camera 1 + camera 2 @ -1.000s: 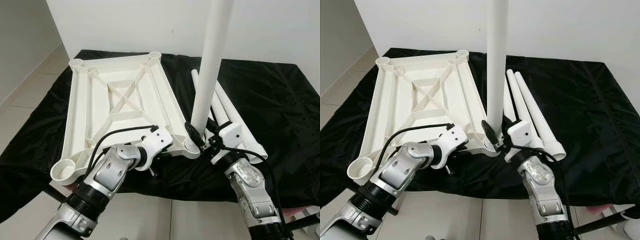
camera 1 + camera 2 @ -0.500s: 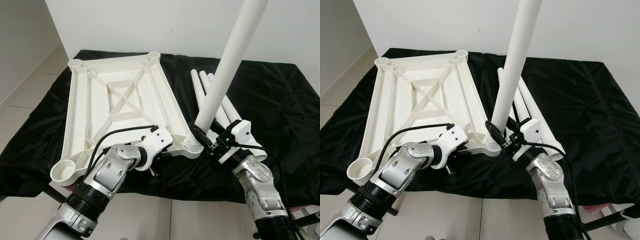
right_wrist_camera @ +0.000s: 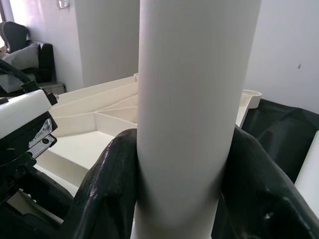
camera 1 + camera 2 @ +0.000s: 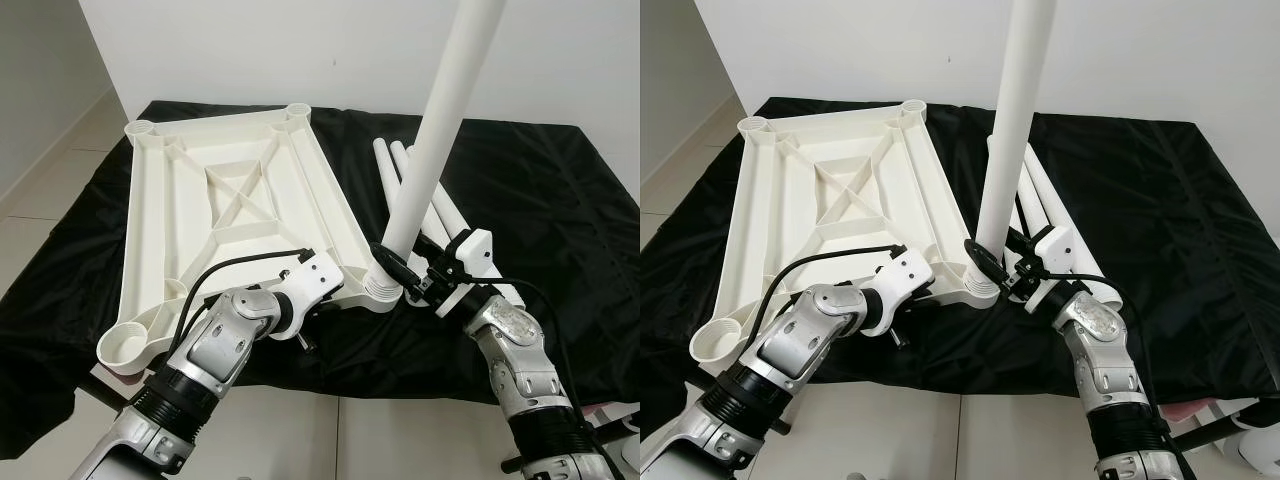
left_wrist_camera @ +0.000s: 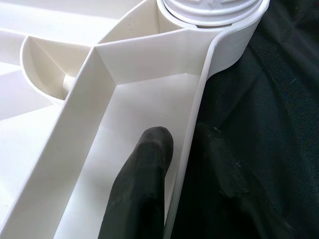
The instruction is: Building children table
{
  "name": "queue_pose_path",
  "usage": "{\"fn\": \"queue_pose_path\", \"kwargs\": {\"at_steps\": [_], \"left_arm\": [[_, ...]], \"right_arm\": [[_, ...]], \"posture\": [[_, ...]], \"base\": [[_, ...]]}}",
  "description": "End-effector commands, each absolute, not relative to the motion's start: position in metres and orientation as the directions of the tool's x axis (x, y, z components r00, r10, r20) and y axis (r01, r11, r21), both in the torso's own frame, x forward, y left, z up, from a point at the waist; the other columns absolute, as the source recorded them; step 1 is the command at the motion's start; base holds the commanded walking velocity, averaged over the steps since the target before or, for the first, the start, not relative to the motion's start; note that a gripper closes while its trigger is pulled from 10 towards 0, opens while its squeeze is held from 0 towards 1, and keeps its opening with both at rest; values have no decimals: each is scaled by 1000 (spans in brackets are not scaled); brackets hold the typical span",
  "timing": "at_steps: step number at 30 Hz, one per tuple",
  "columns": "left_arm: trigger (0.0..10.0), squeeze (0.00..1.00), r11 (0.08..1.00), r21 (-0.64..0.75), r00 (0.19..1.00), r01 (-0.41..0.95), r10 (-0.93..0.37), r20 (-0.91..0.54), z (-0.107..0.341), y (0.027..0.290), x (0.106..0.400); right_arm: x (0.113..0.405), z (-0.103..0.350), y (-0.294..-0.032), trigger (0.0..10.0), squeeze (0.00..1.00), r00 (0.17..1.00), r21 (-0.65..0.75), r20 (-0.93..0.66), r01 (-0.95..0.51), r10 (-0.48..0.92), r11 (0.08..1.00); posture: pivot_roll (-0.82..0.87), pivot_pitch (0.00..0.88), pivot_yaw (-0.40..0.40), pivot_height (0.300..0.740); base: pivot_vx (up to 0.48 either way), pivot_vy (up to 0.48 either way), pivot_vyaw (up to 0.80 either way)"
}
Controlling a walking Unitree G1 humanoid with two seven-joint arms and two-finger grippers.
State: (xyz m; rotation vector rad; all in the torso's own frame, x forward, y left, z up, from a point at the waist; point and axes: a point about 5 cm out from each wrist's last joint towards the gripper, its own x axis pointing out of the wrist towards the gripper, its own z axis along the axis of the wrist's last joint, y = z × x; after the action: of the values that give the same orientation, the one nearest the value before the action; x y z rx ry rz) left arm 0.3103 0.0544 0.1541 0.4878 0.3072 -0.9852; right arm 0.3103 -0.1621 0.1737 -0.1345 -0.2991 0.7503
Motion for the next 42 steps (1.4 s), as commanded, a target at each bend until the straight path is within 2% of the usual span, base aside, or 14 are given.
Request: {"fn": "queue_pose_path", "kwargs": {"at_steps": [1, 19, 30, 42], "left_arm": [[10000, 0, 409, 280, 494, 868, -768, -409, 169, 47, 303], [10000, 0, 407, 279, 491, 870, -769, -409, 169, 46, 303], [10000, 0, 415, 278, 497, 866, -767, -405, 170, 46, 303], [10000, 0, 420, 278, 502, 864, -764, -406, 171, 48, 304]], "right_arm": [[307, 118, -181, 10000, 0, 773, -81, -39, -634, 633, 769], [305, 110, -180, 10000, 0, 775, -86, -47, -632, 630, 771], [298, 111, -166, 10000, 0, 842, -88, 32, -535, 539, 840], [291, 116, -154, 10000, 0, 875, -90, 87, -470, 477, 878]], "posture": [[-99, 118, 39, 740], [-104, 119, 43, 740], [-105, 130, 37, 740], [-102, 140, 38, 740]], "base": [[0, 0, 0], [0, 0, 0], [0, 0, 0], [0, 0, 0]]}}
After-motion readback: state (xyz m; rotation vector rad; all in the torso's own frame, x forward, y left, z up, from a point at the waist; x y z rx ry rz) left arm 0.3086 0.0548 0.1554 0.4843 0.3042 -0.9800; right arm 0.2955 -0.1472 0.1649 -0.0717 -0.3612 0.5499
